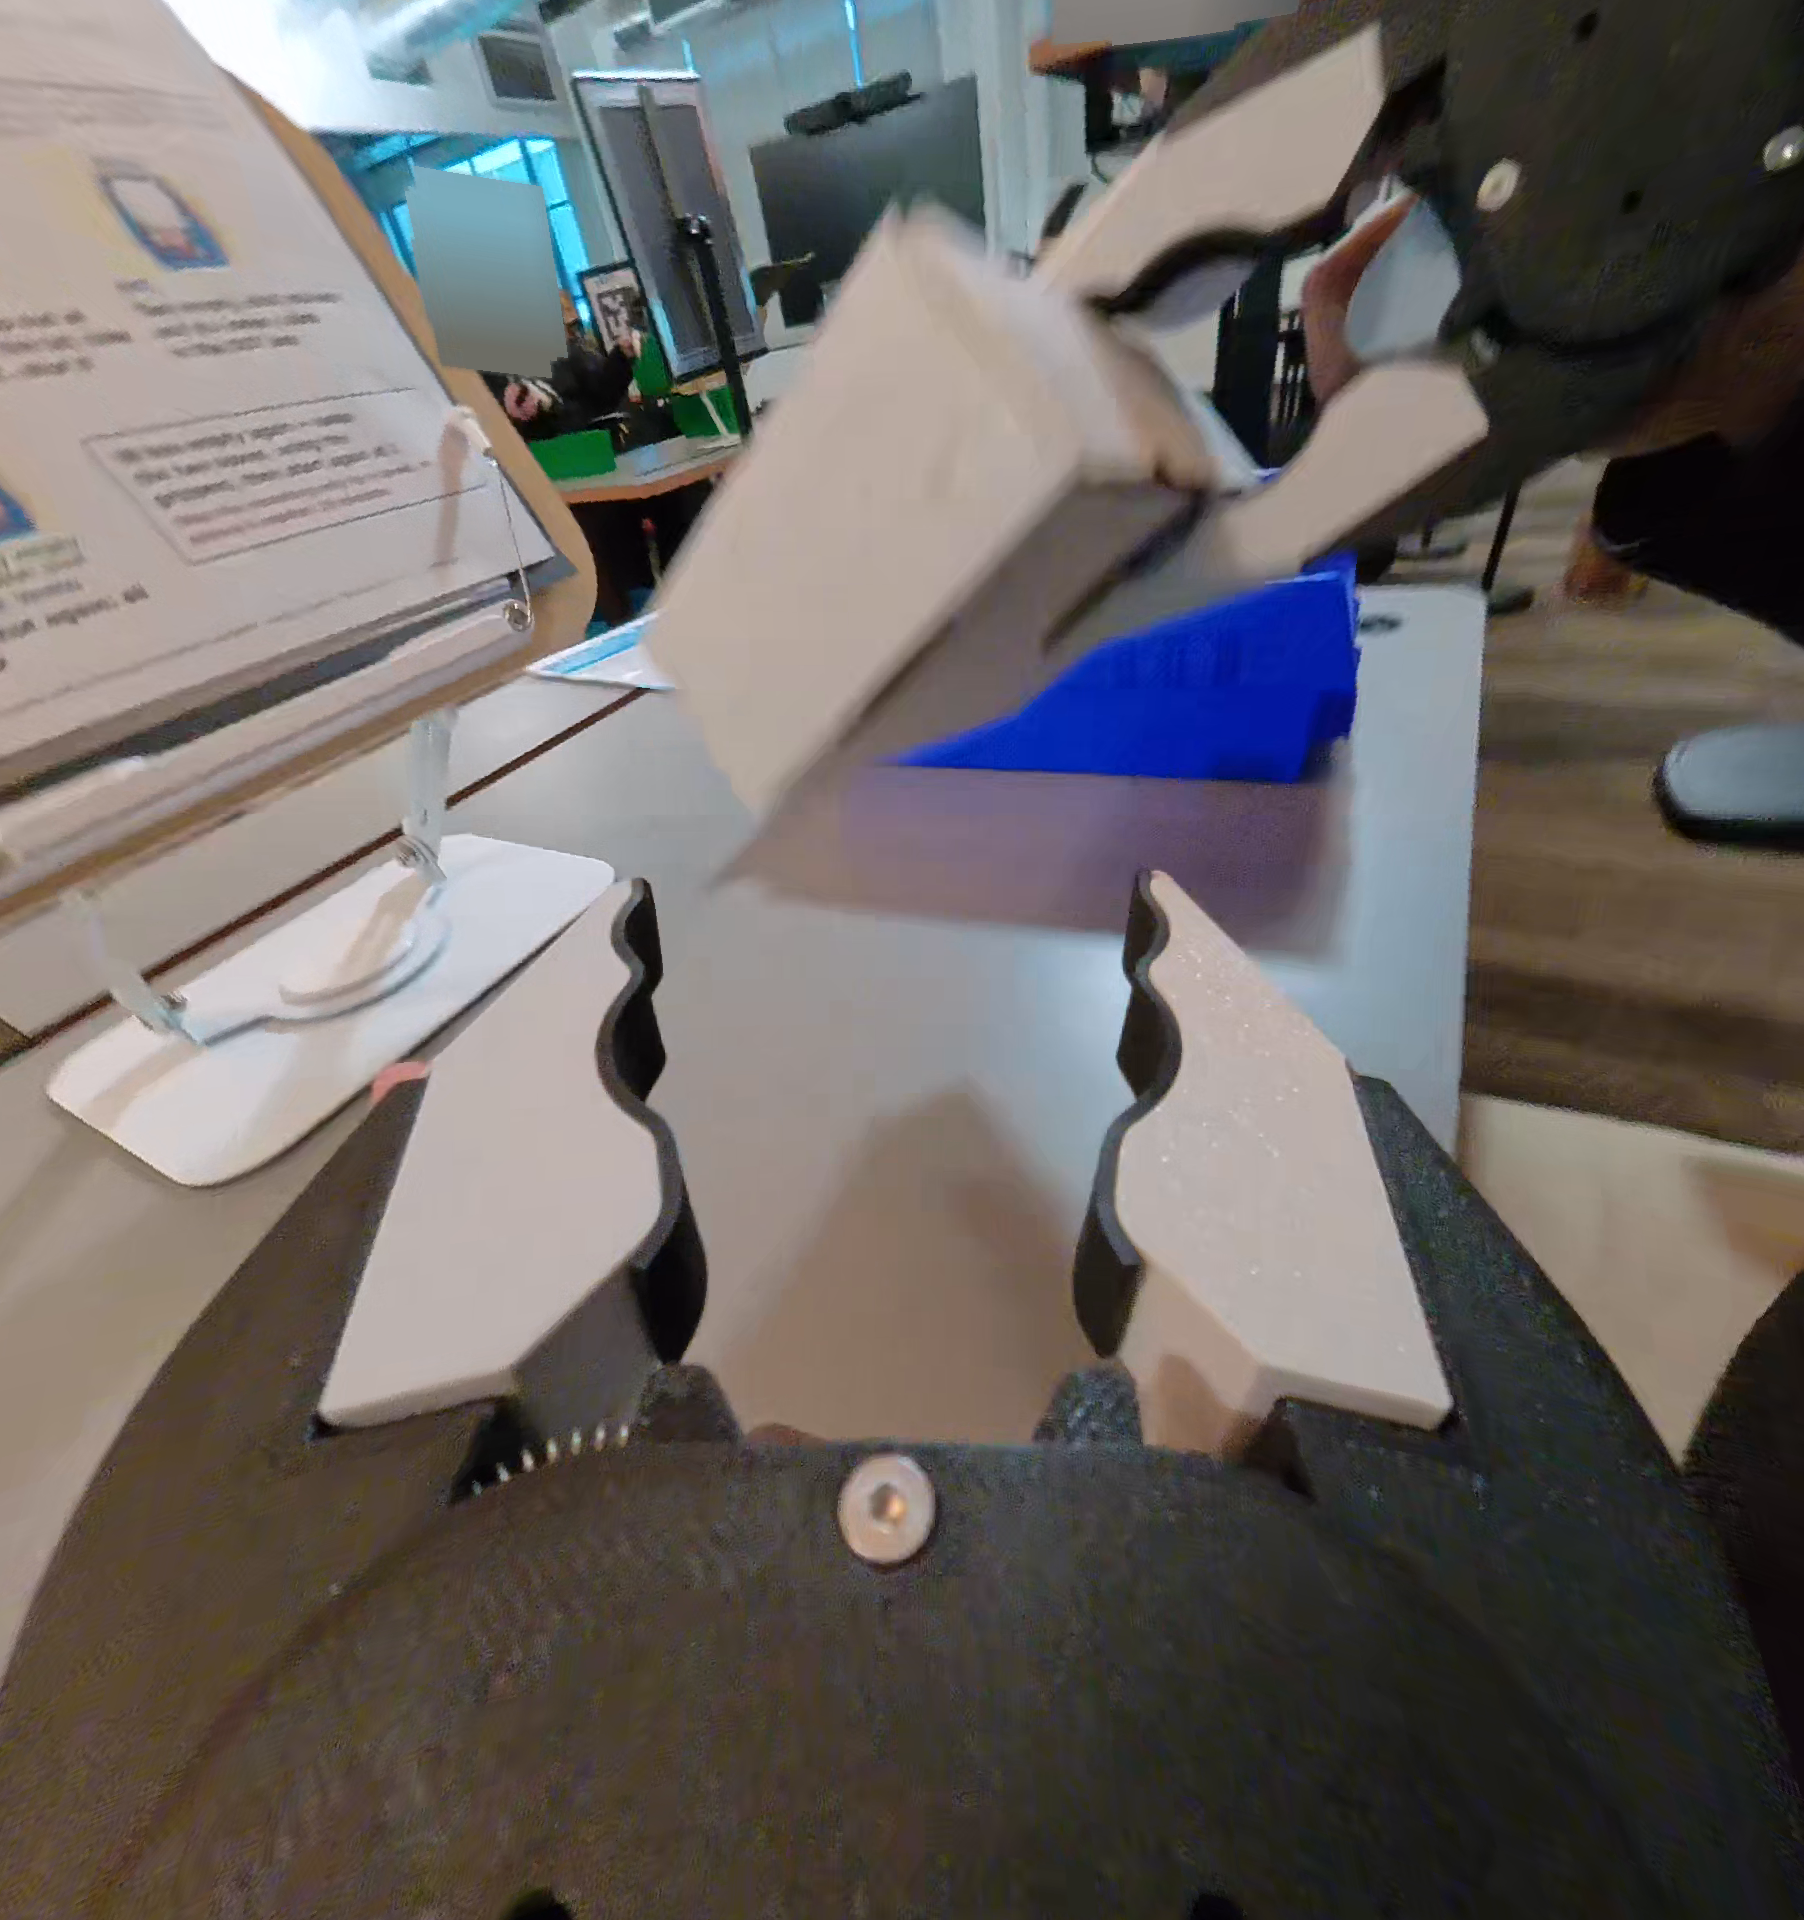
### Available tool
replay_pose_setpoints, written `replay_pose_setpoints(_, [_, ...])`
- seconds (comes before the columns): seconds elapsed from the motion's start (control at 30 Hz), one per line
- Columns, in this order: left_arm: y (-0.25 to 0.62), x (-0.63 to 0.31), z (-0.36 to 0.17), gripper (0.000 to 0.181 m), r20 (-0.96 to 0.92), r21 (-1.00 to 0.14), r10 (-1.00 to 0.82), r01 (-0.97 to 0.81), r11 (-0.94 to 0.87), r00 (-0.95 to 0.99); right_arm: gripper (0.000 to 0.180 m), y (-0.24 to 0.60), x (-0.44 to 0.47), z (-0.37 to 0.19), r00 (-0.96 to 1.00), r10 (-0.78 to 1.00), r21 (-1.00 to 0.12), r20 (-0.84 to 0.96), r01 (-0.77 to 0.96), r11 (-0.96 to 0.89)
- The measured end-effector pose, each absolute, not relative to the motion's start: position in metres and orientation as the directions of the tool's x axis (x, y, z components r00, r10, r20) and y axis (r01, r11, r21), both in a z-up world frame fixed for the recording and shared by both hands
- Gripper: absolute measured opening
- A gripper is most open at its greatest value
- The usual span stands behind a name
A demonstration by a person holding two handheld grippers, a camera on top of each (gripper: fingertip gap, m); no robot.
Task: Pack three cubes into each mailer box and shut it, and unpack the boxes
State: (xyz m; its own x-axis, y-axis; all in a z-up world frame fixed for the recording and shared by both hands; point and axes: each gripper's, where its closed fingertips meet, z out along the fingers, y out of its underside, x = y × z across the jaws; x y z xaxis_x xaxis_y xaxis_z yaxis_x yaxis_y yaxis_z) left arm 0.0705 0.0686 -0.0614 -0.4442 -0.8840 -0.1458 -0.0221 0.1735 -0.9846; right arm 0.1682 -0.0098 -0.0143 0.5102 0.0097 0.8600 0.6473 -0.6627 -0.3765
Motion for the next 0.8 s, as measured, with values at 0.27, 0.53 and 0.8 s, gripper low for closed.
replay_pose_setpoints(0.27, [0.064,0.062,-0.094,0.093,-0.126,-0.971,-0.882,-0.125,0.203,-0.454,0.067,-0.137,0.294,0.042,0.357,-0.189,-0.361,0.915,0.516,-0.777])
replay_pose_setpoints(0.53, [0.064,0.074,-0.101,0.090,-0.034,-0.975,-0.903,-0.183,0.123,-0.428,0.066,-0.131,0.278,0.018,0.416,-0.230,-0.443,0.880,0.541,-0.715])
replay_pose_setpoints(0.8, [0.066,0.077,-0.107,0.090,0.061,-0.971,-0.921,-0.238,0.035,-0.384,0.066,-0.051,0.197,-0.010,0.448,-0.052,-0.389,0.892,0.706,-0.592])
